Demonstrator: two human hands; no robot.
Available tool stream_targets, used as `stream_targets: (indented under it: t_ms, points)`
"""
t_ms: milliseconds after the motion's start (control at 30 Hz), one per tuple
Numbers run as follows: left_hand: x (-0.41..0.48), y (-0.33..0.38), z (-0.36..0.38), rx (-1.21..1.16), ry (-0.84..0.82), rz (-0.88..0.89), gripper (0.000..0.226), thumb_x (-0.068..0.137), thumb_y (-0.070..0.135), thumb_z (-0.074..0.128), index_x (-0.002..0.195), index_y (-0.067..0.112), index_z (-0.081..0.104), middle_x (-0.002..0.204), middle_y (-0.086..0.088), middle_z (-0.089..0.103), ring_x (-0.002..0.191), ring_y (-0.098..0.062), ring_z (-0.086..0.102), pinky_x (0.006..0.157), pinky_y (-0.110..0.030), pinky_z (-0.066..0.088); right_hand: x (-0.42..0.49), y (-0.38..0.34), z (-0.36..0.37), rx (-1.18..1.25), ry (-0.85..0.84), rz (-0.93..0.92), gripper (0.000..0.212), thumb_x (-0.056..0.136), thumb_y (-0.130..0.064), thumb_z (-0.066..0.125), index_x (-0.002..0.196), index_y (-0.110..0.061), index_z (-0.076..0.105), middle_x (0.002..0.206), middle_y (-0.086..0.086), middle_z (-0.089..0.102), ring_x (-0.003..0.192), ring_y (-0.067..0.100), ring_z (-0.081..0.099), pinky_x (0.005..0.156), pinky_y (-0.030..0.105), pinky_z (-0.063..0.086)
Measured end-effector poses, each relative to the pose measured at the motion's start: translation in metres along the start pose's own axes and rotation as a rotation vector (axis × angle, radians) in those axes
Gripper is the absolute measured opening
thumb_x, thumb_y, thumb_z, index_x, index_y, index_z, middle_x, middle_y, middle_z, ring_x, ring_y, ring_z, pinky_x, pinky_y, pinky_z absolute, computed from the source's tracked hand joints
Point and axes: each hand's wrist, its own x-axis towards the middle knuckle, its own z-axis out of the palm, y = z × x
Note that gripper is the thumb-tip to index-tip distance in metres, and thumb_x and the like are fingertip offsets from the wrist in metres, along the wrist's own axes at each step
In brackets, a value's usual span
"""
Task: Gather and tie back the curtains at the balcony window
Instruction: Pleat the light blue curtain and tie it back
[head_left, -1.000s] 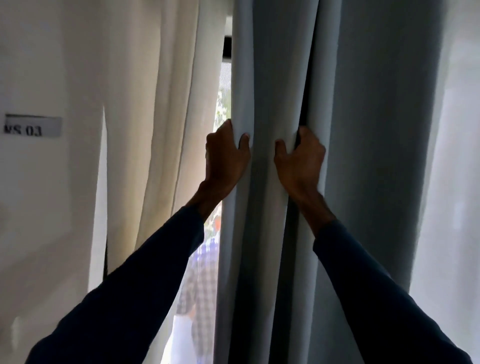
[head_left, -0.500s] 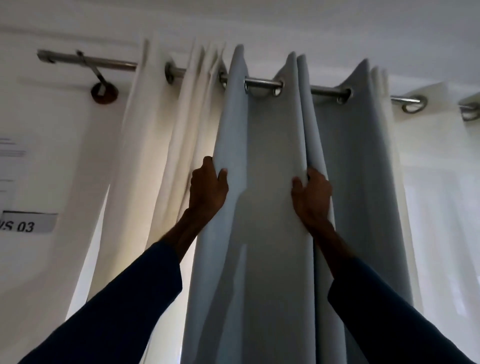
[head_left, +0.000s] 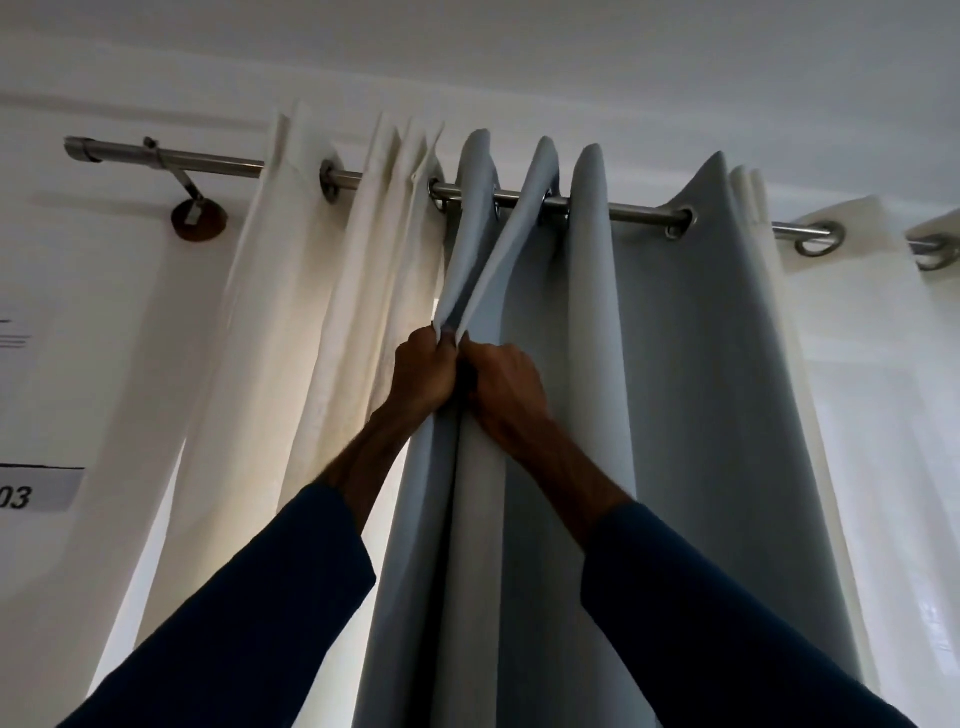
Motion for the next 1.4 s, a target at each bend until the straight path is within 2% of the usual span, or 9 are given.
stream_targets:
  t_ms: [133, 300, 400, 467, 600, 700, 1067, 1267, 1400]
  points:
    - [-0.001, 0.025, 0.011, 0.013, -0.023, 0.001, 0.053, 0.101, 0.054, 0.044, 0.105, 0.004, 0.064, 0.086, -0.002, 0.062, 0.086, -0.019, 0.064, 0.065, -0.022, 0.040, -0.031, 0.020, -0.009, 0.048, -0.071, -0.048, 0.031, 0.101, -0.014, 0.054, 0.131, -0.011, 0.060, 0.101, 0.014, 0.071, 0.087, 0.030, 0.070, 0.073, 0.032, 0.051]
    - [-0.004, 0.040, 0.026, 0.334, 0.023, 0.129, 0.033, 0.099, 0.022, 0.060, 0.123, -0.001, 0.058, 0.123, -0.016, 0.065, 0.114, -0.032, 0.062, 0.088, -0.034, 0.049, -0.048, 0.031, -0.030, 0.195, -0.117, 0.032, 0.033, 0.104, -0.038, 0.052, 0.096, -0.015, 0.076, 0.084, 0.004, 0.075, 0.072, 0.017, 0.071, 0.076, 0.039, 0.060]
    - [0.003, 0.035, 0.028, 0.331, -0.002, 0.168, 0.027, 0.098, 0.012, 0.058, 0.117, -0.007, 0.057, 0.120, -0.020, 0.064, 0.112, -0.035, 0.062, 0.081, -0.030, 0.045, -0.040, 0.061, -0.067, 0.048, 0.436, 0.117, 0.044, 0.097, -0.050, 0.061, 0.071, -0.015, 0.066, 0.065, 0.001, 0.065, 0.058, 0.018, 0.060, 0.067, 0.038, 0.055]
    - [0.006, 0.031, 0.029, 0.339, -0.009, 0.207, 0.025, 0.098, 0.010, 0.057, 0.114, -0.008, 0.056, 0.118, -0.022, 0.064, 0.111, -0.035, 0.062, 0.076, -0.029, 0.041, -0.023, 0.076, -0.082, -0.083, 0.664, 0.213, 0.043, 0.084, -0.055, 0.072, 0.092, -0.014, 0.066, 0.093, 0.004, 0.066, 0.089, 0.023, 0.061, 0.083, 0.034, 0.047]
    - [0.011, 0.028, 0.031, 0.317, -0.017, 0.241, 0.030, 0.100, 0.013, 0.057, 0.122, -0.006, 0.051, 0.124, -0.020, 0.062, 0.115, -0.035, 0.061, 0.087, -0.033, 0.048, 0.025, 0.094, -0.083, -0.046, 0.282, 0.461, 0.062, 0.093, -0.042, 0.069, 0.136, -0.004, 0.046, 0.138, 0.019, 0.051, 0.128, 0.036, 0.047, 0.101, 0.039, 0.041]
    - [0.021, 0.021, 0.028, 0.284, -0.045, 0.285, 0.033, 0.100, 0.011, 0.055, 0.127, -0.006, 0.044, 0.124, -0.023, 0.061, 0.114, -0.037, 0.062, 0.091, -0.037, 0.050, 0.040, 0.103, -0.072, -0.079, 0.361, 0.448, 0.023, 0.093, -0.006, 0.051, 0.110, 0.007, 0.061, 0.116, 0.027, 0.063, 0.111, 0.043, 0.058, 0.080, 0.039, 0.041]
    - [0.027, 0.005, 0.024, 0.263, -0.116, 0.404, 0.044, 0.090, 0.013, 0.059, 0.127, -0.006, 0.043, 0.114, -0.027, 0.064, 0.102, -0.048, 0.062, 0.084, -0.049, 0.053, 0.080, 0.052, -0.024, 0.129, 0.311, 0.094, 0.011, 0.088, 0.001, 0.062, 0.077, 0.002, 0.065, 0.078, 0.015, 0.067, 0.072, 0.029, 0.064, 0.068, 0.049, 0.058]
    - [-0.037, -0.004, 0.026, 0.129, -0.212, 0.367, 0.083, 0.086, 0.002, 0.066, 0.152, 0.000, 0.016, 0.112, -0.018, 0.064, 0.095, -0.035, 0.067, 0.079, -0.042, 0.056, -0.053, 0.037, 0.014, 0.262, 0.223, 0.232, 0.036, 0.096, -0.015, 0.048, 0.127, -0.006, 0.065, 0.104, 0.012, 0.074, 0.092, 0.024, 0.071, 0.089, 0.028, 0.055]
    - [-0.082, -0.017, 0.044, 0.046, -0.126, 0.231, 0.026, 0.102, 0.013, 0.046, 0.124, 0.000, 0.047, 0.080, -0.015, 0.063, 0.075, -0.034, 0.068, 0.057, -0.035, 0.047, -0.130, 0.015, 0.038, 0.257, 0.090, 0.256, 0.023, 0.107, -0.010, 0.047, 0.117, -0.009, 0.067, 0.093, -0.001, 0.070, 0.077, 0.005, 0.064, 0.076, 0.027, 0.058]
